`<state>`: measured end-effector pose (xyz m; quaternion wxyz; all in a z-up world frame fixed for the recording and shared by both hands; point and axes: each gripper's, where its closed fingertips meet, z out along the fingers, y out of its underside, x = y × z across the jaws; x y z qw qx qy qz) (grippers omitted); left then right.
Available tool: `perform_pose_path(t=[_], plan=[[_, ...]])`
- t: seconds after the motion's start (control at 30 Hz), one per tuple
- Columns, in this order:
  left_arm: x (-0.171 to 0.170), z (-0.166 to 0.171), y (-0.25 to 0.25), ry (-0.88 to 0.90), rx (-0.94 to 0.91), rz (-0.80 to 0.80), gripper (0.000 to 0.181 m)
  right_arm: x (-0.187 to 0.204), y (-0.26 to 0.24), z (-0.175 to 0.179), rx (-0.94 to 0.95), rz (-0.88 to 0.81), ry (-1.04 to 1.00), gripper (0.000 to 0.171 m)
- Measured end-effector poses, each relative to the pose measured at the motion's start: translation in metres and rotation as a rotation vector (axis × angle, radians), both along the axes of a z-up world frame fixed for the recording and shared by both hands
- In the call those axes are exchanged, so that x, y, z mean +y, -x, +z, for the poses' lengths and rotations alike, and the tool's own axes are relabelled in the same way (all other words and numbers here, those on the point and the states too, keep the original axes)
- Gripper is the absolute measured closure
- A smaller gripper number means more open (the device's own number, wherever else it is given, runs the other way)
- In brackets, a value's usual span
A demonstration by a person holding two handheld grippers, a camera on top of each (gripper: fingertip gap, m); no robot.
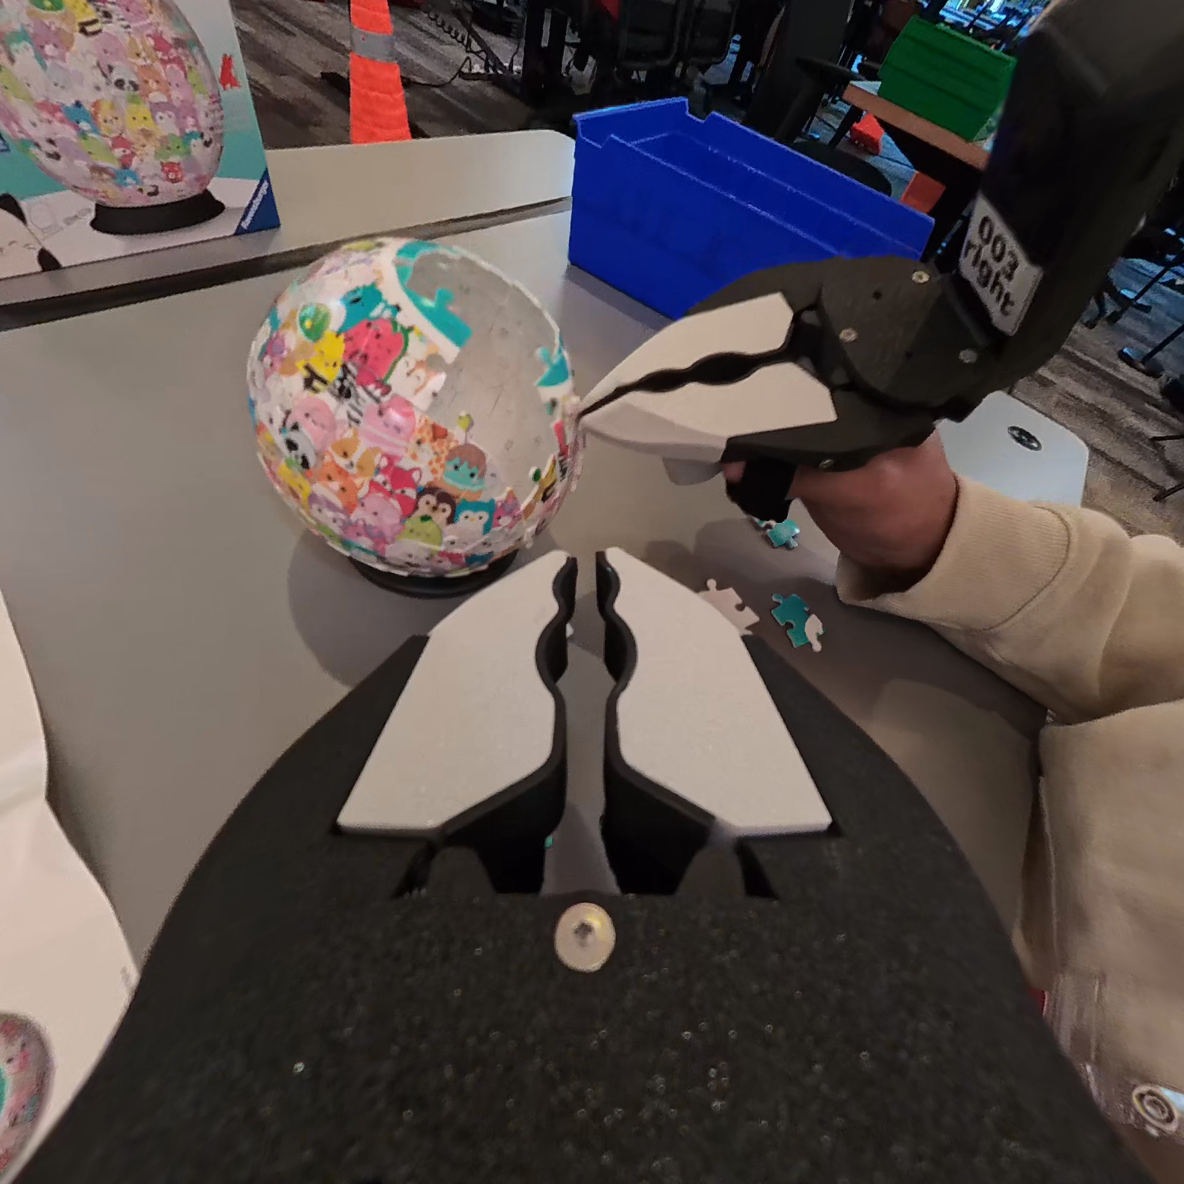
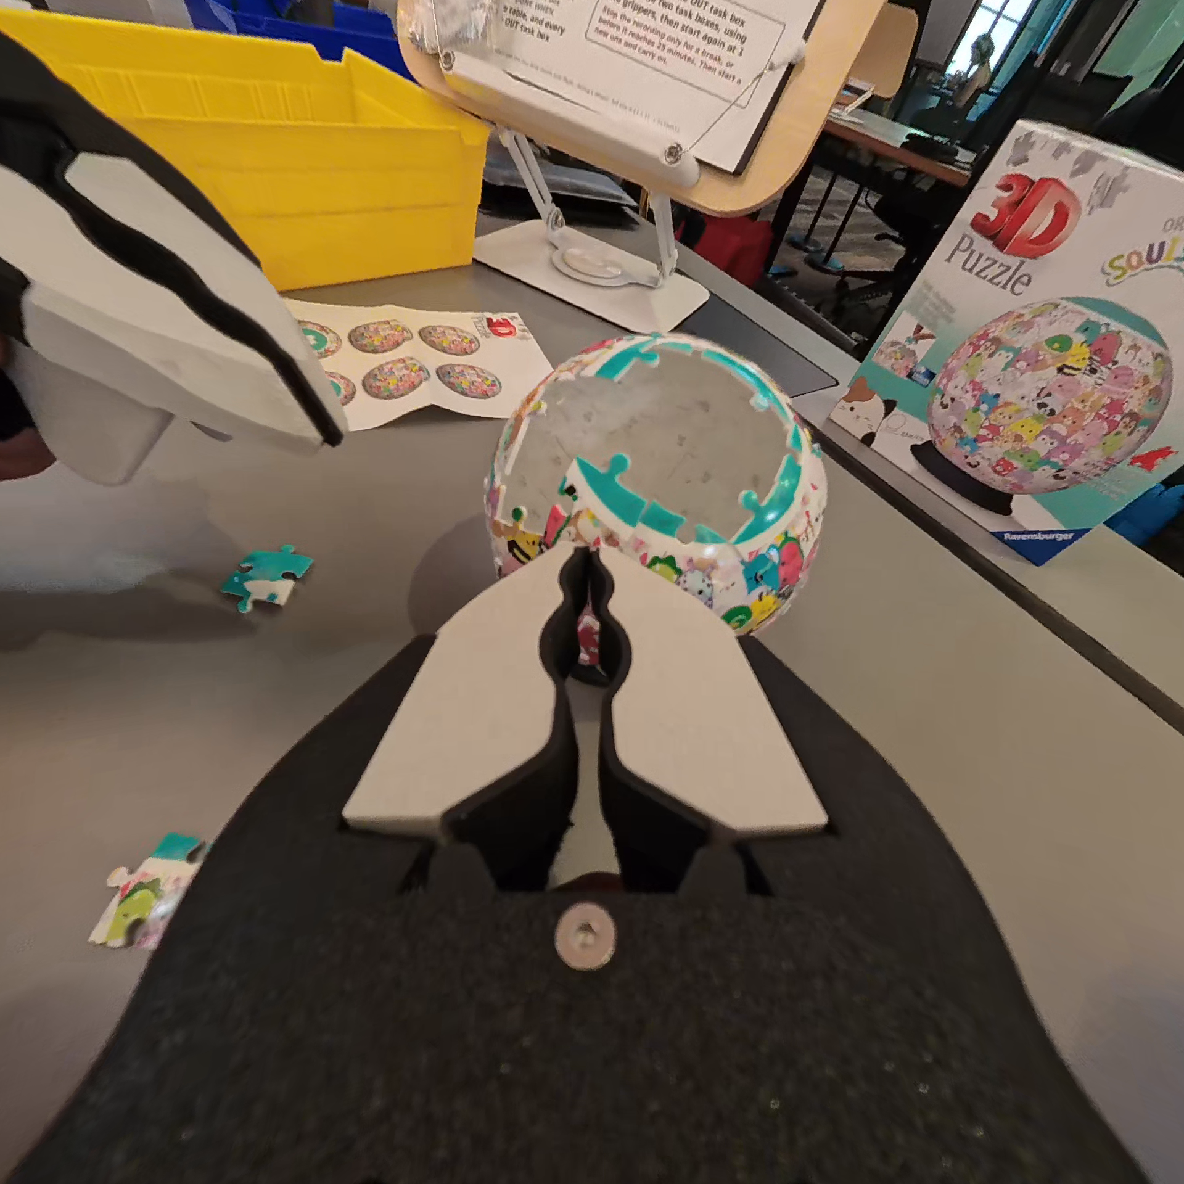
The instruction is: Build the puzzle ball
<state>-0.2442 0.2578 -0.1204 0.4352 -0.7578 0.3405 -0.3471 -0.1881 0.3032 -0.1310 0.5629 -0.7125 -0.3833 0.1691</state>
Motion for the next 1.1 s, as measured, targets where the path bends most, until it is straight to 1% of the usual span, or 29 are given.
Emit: perform_pose_path(t=[0.07,0.2,0.3,0.4,0.43,0.57,0.63,0.7,0.87,0.97,1.03,1.1], plan=[[0.003,0.004,-0.006,-0.014,0.012,-0.011,0.176,0.002,0.001,-0.006,-0.015,0.005,0.023,0.171],[0.012,0.013,-0.018,-0.051,0.038,-0.027,0.175,-0.002,0.000,0.002,-0.001,0.011,-0.002,0.171],[0.019,0.011,-0.028,-0.044,0.064,-0.033,0.172,-0.001,0.000,0.004,0.001,0.011,-0.006,0.171],[0.026,0.010,-0.038,-0.035,0.086,-0.033,0.169,0.002,0.002,-0.001,-0.003,0.018,0.021,0.171],[0.030,0.011,-0.041,-0.045,0.097,-0.025,0.165,0.002,0.001,-0.002,-0.012,0.019,0.026,0.171],[0.041,0.019,-0.048,-0.115,0.178,-0.023,0.163,0.001,0.001,-0.003,-0.001,0.028,0.033,0.171],[0.047,0.021,-0.049,-0.150,0.237,-0.018,0.166,0.002,0.001,-0.001,0.008,0.033,0.031,0.171],[0.051,0.018,-0.050,-0.175,0.312,-0.025,0.181,0.002,0.003,-0.001,0.003,0.045,0.033,0.171],[0.061,0.010,-0.053,-0.281,0.468,-0.014,0.181,0.000,0.003,-0.001,-0.007,0.069,0.029,0.171],[0.062,0.008,-0.054,-0.319,0.507,-0.006,0.181,-0.005,0.001,-0.002,-0.023,0.124,0.044,0.171],[0.063,0.008,-0.052,-0.332,0.524,0.009,0.181,-0.011,-0.003,0.011,-0.032,0.231,-0.005,0.171],[0.062,0.009,-0.050,-0.338,0.519,0.020,0.181,-0.010,-0.010,0.020,-0.096,0.354,0.023,0.161]])
